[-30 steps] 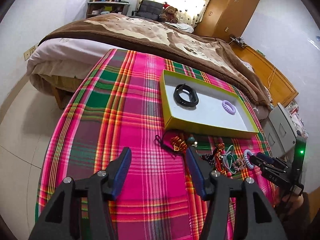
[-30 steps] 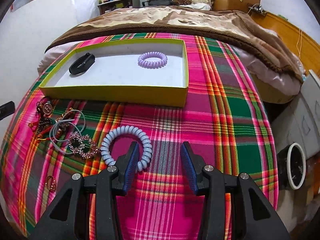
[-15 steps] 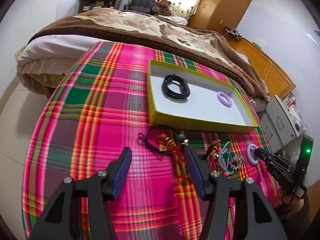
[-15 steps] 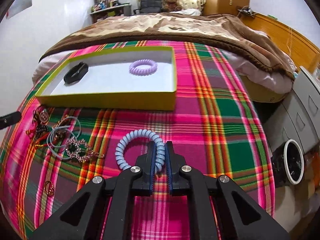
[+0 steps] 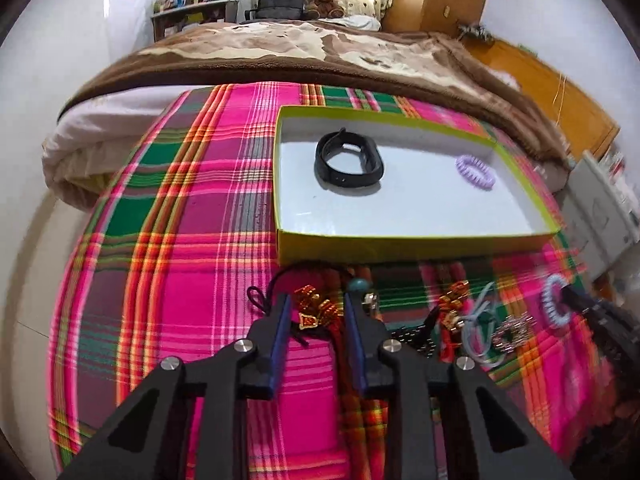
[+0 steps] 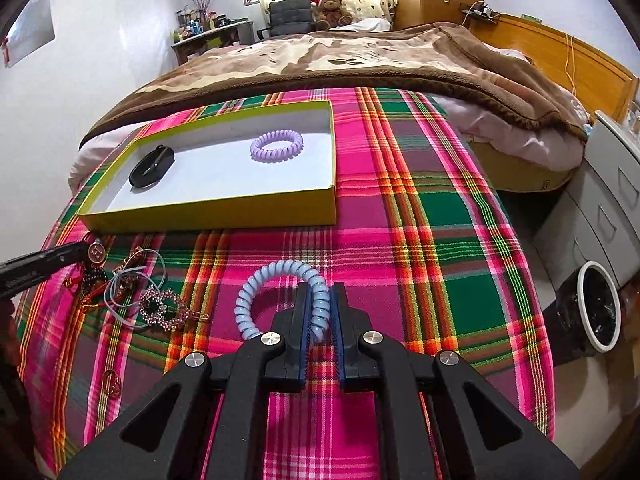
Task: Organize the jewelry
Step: 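Grasp the red tassel ornament with the left gripper while the right gripper holds the blue coil, then carry the blue coil and red tassel into the box and open both grippers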
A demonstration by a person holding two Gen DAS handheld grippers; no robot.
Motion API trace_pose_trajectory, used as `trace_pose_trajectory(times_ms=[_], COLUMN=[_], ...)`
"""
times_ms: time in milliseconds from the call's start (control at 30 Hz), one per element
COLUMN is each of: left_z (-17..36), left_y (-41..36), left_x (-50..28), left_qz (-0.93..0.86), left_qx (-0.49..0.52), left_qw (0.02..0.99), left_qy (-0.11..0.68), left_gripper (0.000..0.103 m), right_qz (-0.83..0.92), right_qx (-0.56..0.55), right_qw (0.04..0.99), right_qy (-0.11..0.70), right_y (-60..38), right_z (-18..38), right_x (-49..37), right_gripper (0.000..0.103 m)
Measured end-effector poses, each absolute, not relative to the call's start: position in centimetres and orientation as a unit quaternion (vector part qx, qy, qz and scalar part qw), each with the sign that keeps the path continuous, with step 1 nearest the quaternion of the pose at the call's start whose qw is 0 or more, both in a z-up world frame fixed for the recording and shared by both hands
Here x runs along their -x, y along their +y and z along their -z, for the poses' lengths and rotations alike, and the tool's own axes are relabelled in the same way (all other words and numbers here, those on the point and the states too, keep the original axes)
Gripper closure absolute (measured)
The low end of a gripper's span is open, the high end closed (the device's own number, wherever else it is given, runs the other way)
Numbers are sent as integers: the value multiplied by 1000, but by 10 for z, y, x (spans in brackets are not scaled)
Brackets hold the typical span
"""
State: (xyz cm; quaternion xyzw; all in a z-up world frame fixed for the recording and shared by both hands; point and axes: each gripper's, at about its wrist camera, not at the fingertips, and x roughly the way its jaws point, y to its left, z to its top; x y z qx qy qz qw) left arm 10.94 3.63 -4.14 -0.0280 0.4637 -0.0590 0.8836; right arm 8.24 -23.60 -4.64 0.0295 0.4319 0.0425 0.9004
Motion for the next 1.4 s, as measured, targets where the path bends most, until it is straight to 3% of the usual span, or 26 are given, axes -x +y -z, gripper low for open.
trace_pose_trajectory(times_ms=[333,567,1400], left_z=[44,40,-19], left_y=[24,30,64], left_x=[-113,-109,-81], left_qz=[38,52,114], left_qx=[2,23,89], left_qw=[881,882,905], left_qy=[471,469,399], left_gripper=[76,93,94], right_qz=[-50,-47,-61], right_qx=[-34,-40,-47], right_qw=[901,902,915], right_qy=[430,426,397], right_y=[-235,-239,-235], right_z=[47,44,12], right_x=[-83,-79,-66], right_gripper=[93,93,93])
